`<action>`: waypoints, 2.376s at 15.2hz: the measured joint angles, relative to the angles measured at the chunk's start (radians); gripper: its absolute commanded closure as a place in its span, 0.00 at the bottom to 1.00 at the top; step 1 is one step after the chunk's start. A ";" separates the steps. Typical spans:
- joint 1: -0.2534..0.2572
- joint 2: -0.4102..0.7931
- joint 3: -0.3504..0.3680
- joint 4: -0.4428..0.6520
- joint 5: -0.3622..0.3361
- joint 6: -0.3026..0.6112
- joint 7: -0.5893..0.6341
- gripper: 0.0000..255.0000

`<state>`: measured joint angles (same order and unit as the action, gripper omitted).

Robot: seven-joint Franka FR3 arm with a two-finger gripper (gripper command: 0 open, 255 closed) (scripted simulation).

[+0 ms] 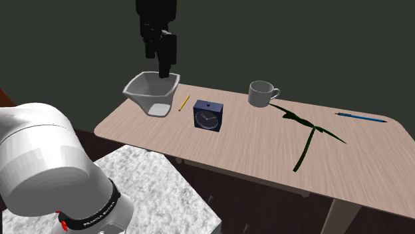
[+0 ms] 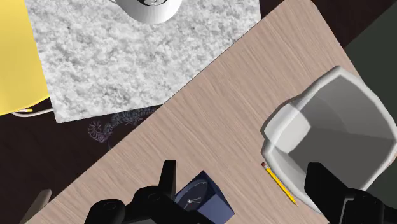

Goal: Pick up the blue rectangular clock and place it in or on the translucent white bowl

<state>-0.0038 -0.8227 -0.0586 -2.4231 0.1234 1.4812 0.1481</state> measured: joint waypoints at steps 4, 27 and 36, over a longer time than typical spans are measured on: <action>-0.019 0.021 0.037 -0.043 0.014 0.082 0.071 0.00; -0.203 0.543 0.304 -0.170 -0.035 0.851 0.684 0.00; -0.205 0.555 0.303 -0.183 -0.037 0.877 0.681 1.00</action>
<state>-0.2090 -0.2674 0.2443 -2.6056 0.0865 2.3582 0.8296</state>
